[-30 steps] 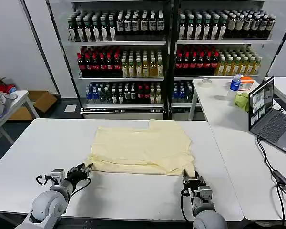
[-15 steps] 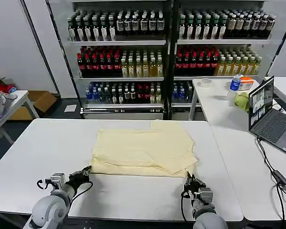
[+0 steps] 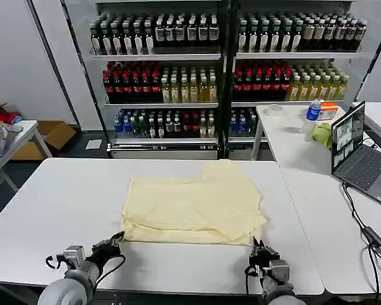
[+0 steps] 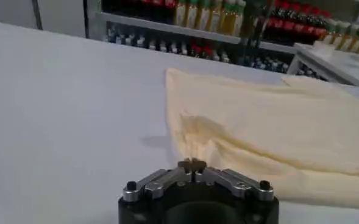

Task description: Fold and organize the clothes.

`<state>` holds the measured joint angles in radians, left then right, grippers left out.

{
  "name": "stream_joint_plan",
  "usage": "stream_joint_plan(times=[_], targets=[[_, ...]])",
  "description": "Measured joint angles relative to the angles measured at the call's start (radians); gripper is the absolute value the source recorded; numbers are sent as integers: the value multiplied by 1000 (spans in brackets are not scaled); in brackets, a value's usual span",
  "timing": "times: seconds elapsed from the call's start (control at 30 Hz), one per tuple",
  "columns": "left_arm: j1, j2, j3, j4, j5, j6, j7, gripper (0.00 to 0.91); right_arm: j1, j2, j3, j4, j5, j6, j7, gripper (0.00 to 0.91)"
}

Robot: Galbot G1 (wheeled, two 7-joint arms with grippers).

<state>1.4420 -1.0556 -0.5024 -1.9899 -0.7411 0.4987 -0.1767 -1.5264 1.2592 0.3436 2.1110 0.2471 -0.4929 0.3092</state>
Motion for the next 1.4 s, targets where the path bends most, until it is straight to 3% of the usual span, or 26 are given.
stream_joint_plan(times=[0.67,0.7,0.73,0.77,0.8,0.83,0.87,1.4], targets=[[308,-36,-144,-203,21,-5,-6,10,-237,-77,23,181,-34,-1,-11,0],[323,-36,-152,-208,21,-5,-7,10,-243,-78,22,185,-36,-3,-11,81],[334,-35,-160,-212,22,-5,-8,10,-250,-79,21,189,-37,-5,-11,504],[345,-36,-167,-217,23,-5,-8,10,-254,-79,19,193,-38,-8,-11,766],[356,-36,-175,-221,23,-5,-9,111,-259,-80,18,198,-38,-11,-11,907],[364,-37,-180,-224,24,-5,-9,252,-263,-81,18,203,-38,-16,-11,907],[372,-39,-185,-227,26,-5,-9,907,-267,-82,19,208,-39,-19,-11,907],[388,-26,-237,-250,35,13,-24,907,-305,-106,55,304,-49,-38,-17,907]])
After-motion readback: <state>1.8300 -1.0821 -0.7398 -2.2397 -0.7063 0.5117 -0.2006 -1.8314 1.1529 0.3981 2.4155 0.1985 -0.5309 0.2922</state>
